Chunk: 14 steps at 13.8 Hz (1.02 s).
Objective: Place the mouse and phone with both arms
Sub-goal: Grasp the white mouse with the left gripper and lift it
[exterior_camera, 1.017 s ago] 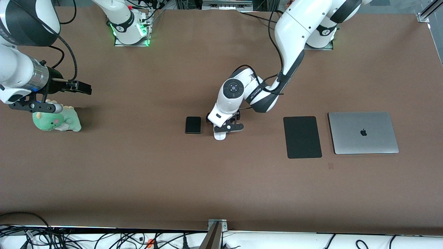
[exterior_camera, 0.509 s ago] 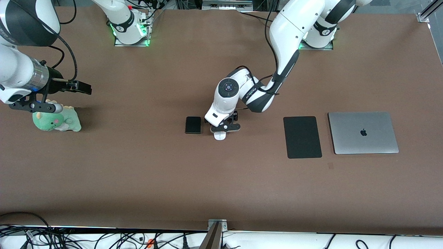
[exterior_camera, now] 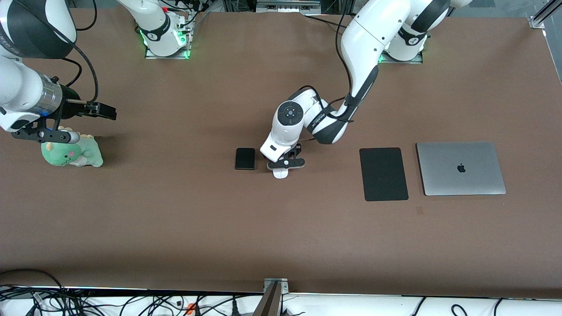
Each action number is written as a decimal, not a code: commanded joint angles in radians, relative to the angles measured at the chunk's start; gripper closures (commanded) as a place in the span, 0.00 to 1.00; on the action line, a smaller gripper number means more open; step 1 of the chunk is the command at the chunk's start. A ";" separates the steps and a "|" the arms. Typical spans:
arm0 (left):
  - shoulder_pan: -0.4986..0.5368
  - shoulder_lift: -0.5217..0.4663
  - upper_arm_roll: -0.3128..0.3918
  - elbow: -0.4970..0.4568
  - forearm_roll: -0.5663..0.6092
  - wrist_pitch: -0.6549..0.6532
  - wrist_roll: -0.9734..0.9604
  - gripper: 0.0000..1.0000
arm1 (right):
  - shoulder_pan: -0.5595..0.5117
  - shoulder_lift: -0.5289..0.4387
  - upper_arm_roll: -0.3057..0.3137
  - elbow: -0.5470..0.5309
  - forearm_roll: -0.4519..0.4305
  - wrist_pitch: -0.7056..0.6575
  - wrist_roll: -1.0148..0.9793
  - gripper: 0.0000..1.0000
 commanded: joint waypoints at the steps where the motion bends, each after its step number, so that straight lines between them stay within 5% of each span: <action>1: 0.008 0.007 0.010 0.033 0.025 -0.010 0.037 0.78 | -0.001 -0.007 0.000 0.001 0.012 -0.006 0.016 0.00; 7: 0.172 -0.093 -0.003 -0.017 0.023 -0.071 0.251 0.86 | -0.001 -0.007 0.000 0.001 0.012 -0.003 0.016 0.00; 9: 0.223 -0.164 -0.003 -0.092 0.023 -0.090 0.287 0.96 | -0.001 -0.002 0.000 0.001 0.012 -0.004 0.016 0.00; 14: 0.396 -0.284 -0.008 -0.259 0.014 -0.082 0.560 1.00 | 0.005 0.021 0.001 0.001 0.084 0.023 0.041 0.00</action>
